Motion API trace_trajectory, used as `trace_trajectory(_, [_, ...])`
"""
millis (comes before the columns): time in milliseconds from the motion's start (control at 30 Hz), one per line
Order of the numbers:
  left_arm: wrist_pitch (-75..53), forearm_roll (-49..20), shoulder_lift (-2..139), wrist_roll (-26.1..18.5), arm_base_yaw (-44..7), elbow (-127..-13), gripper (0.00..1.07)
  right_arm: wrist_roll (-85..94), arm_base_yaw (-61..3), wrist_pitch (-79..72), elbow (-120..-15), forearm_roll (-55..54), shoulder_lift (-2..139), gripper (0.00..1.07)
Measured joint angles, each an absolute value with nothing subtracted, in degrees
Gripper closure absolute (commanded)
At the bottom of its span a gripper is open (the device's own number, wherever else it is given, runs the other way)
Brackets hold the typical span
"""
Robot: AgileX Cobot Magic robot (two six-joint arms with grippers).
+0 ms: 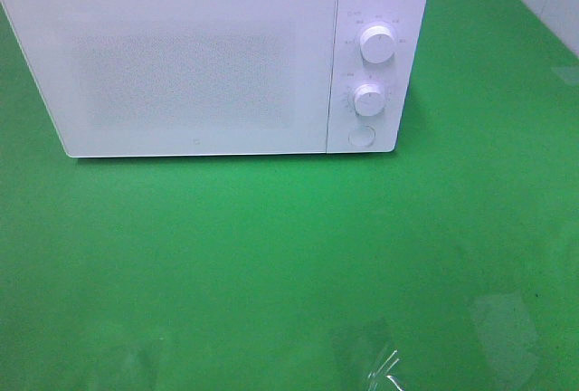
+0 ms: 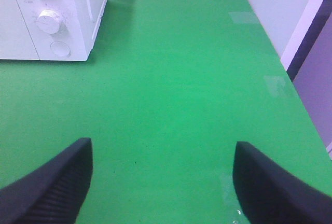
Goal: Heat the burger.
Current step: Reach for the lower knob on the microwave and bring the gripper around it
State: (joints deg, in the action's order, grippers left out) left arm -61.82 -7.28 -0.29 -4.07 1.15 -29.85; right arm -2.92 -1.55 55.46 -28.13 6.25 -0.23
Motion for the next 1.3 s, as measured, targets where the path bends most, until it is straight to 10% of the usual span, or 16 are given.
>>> trace_trajectory(1300, [-61.8, -7.3, -0.3, -4.1, 1.1, -29.9, 0.07, -4.2, -1.5, 53.5, -28.8, 6.3, 3.0, 0.32])
